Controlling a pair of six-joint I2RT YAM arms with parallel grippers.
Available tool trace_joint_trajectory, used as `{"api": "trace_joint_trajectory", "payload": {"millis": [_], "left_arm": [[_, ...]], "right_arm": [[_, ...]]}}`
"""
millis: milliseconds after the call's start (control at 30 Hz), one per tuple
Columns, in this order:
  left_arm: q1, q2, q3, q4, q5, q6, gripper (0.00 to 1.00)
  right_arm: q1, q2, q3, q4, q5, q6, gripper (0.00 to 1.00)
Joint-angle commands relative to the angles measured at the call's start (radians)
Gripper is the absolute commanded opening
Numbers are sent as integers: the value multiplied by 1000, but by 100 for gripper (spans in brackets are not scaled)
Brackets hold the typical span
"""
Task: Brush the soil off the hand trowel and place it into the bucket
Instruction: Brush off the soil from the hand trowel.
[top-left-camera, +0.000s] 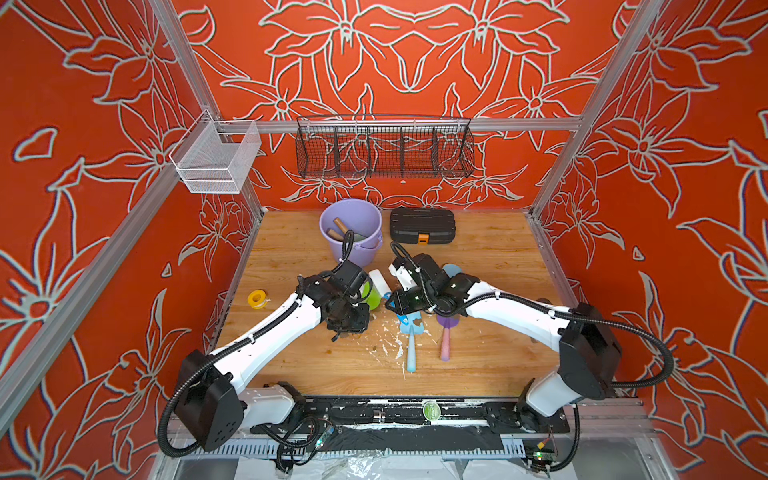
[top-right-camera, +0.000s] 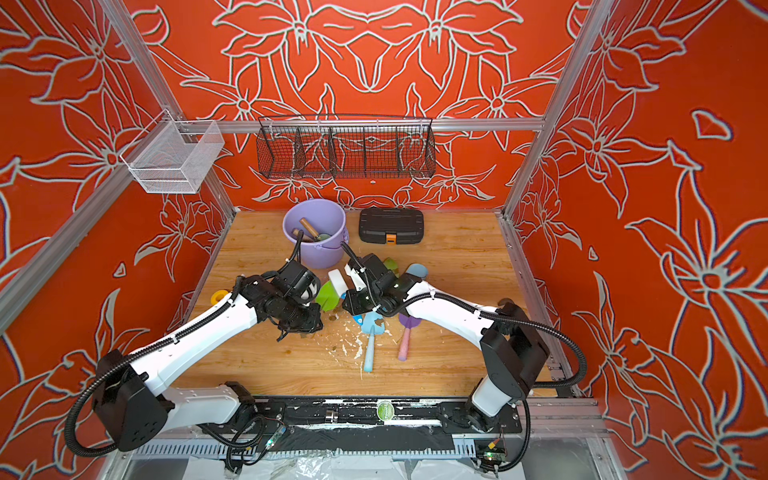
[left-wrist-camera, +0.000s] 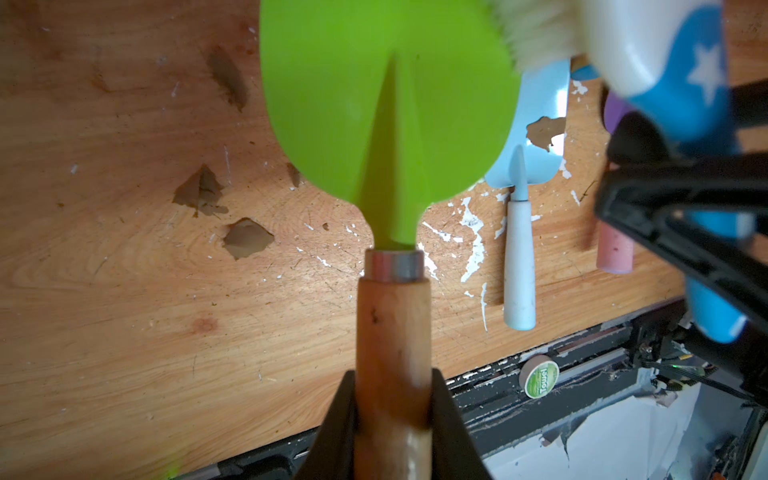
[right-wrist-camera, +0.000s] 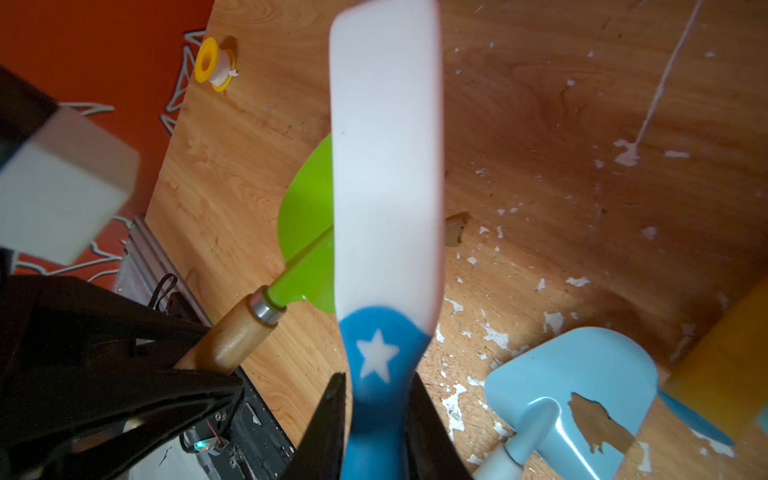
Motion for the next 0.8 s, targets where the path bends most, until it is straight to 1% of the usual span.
{"api": "trace_joint_trajectory", "payload": {"millis": [0, 67, 133, 167, 267, 333, 400, 433, 467, 500, 600, 667, 767], "left_arm": [[12, -27, 14, -33, -40, 17, 0], [21, -29, 25, -46, -40, 30, 0], [77, -49, 15, -22, 75, 59, 0], [123, -69, -3, 7, 153, 66, 0], [257, -129, -64, 102, 427, 79, 0], [340, -147, -113, 178, 655, 80, 0], [409, -131, -163, 263, 879, 66, 0], [426, -118, -202, 348, 1007, 38, 0], [435, -97, -251, 472, 1140, -23, 0], [443, -73, -282, 536, 1196, -58, 0], [454, -36, -349, 671, 1277, -112, 0], [458, -23, -363, 715, 1288, -142, 0], [463, -27, -345, 720, 1288, -152, 0]], "right_arm": [[-11, -56, 16, -33, 71, 5, 0], [-16, -71, 13, -34, 63, 5, 0], [-32, -91, -2, -16, 36, 20, 0], [-38, -104, -13, -8, 23, 30, 0], [-62, -145, -46, -3, 25, 49, 0], [-88, -170, -82, 16, -6, 75, 0], [-117, -201, -134, 66, -63, 117, 0], [-129, -212, -158, 96, -93, 138, 0], [-140, -225, -187, 129, -130, 161, 0], [-150, -241, -215, 161, -160, 185, 0], [-168, -295, -296, 254, -217, 250, 0], [-175, -338, -344, 292, -220, 286, 0], [-179, -406, -412, 366, -230, 354, 0]]}}
